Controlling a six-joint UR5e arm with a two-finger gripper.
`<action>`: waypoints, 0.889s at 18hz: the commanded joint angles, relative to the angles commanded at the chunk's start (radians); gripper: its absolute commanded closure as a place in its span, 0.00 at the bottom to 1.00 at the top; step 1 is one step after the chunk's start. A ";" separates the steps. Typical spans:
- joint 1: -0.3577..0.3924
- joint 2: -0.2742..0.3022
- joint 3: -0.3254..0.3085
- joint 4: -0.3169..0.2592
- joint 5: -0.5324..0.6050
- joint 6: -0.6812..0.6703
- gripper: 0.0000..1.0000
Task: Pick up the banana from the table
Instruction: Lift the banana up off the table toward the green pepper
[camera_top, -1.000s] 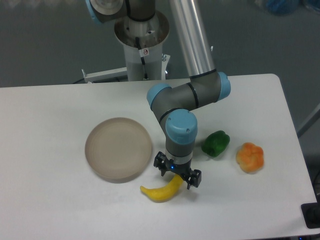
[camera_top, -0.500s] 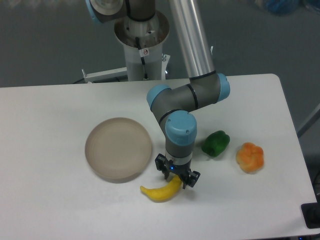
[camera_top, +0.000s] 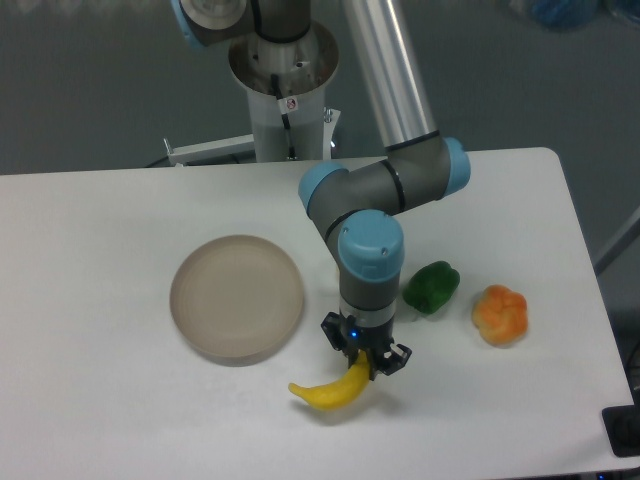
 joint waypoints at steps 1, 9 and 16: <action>0.011 0.014 0.008 -0.012 0.000 0.035 0.70; 0.083 0.097 0.061 -0.160 0.018 0.196 0.69; 0.124 0.124 0.069 -0.190 0.112 0.304 0.69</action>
